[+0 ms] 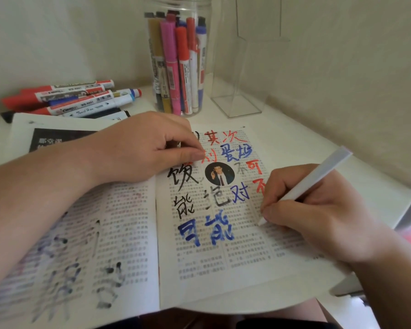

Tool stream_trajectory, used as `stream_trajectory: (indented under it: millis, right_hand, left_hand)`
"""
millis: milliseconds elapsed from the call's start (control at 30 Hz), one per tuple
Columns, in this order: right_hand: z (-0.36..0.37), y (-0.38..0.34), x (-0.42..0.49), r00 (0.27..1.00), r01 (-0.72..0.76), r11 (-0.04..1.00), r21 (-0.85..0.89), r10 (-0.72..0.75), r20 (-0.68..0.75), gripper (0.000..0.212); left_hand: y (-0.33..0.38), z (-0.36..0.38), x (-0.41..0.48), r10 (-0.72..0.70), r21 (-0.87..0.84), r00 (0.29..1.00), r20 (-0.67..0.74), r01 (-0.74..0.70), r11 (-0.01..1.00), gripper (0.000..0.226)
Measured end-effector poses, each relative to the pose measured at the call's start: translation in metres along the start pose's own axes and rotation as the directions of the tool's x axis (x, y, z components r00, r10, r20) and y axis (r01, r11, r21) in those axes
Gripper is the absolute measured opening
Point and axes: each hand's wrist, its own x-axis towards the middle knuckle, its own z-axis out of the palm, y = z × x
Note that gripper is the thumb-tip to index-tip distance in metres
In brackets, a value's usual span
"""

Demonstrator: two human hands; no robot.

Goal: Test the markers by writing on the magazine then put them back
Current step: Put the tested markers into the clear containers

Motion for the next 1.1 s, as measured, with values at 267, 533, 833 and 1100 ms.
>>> stream_trajectory:
  millis: [267, 533, 833, 1100]
  right_hand:
    - [-0.004, -0.002, -0.004, 0.998, 0.018, 0.995, 0.101, -0.024, 0.06, 0.003]
    - [-0.014, -0.006, 0.012, 0.993, -0.075, 0.996, 0.051, 0.07, 0.09, 0.009]
    - [-0.023, -0.062, 0.13, 0.986, 0.071, 0.987, 0.142, -0.091, 0.137, 0.014]
    - [0.006, -0.016, 0.138, 0.962, 0.198, 0.954, 0.224, -0.233, 0.139, 0.007]
  left_hand:
    - [0.0, -0.001, 0.001, -0.03, 0.014, 0.999, 0.04, 0.029, 0.999, 0.041]
    - [0.003, -0.002, 0.001, -0.06, -0.029, 0.998, 0.033, 0.061, 0.998, 0.033]
    - [0.003, -0.004, 0.001, -0.142, -0.027, 0.989, 0.03, 0.143, 0.989, 0.039]
    - [0.002, -0.003, 0.003, -0.209, -0.104, 0.976, 0.059, 0.215, 0.971, 0.037]
